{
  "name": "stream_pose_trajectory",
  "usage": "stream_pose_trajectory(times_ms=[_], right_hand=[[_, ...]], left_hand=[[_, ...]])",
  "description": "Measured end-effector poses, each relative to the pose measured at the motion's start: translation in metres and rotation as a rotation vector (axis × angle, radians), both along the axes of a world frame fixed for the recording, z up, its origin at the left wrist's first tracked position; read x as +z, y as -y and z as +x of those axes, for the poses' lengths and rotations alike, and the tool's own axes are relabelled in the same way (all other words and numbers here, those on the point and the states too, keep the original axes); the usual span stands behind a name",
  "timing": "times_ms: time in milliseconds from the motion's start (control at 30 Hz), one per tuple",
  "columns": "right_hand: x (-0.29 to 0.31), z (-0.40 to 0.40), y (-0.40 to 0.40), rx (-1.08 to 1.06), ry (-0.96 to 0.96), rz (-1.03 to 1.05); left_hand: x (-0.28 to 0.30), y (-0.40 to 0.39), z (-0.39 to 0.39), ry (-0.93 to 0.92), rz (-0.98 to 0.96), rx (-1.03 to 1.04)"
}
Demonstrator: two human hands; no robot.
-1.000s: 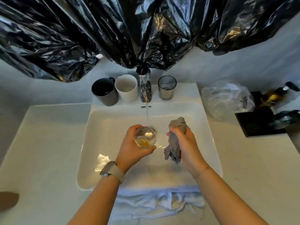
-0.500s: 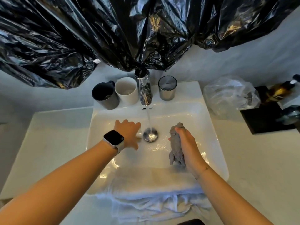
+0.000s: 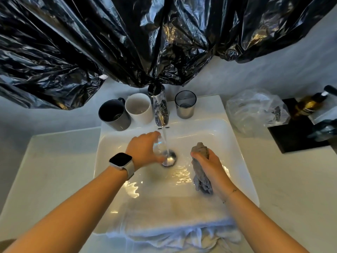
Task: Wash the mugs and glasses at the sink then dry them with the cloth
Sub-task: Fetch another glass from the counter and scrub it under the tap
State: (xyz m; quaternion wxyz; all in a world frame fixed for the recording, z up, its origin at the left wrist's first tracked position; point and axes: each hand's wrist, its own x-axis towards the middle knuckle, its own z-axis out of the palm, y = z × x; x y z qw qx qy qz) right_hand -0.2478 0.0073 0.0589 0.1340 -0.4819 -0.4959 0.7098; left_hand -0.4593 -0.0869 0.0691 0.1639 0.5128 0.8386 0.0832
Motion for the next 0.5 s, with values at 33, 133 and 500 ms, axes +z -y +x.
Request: stream_pose_trajectory(times_ms=[33, 133, 500], right_hand=[[-0.001, -0.001, -0.003, -0.005, 0.004, -0.019], [-0.003, -0.004, -0.011, 0.008, 0.061, 0.012], [-0.006, -0.063, -0.043, 0.275, 0.138, 0.233]], left_hand=[[-0.004, -0.002, 0.000, 0.129, 0.089, 0.051], [-0.019, -0.006, 0.008, 0.468, 0.250, 0.119], [-0.043, -0.009, 0.024, 0.742, 0.486, 0.169]])
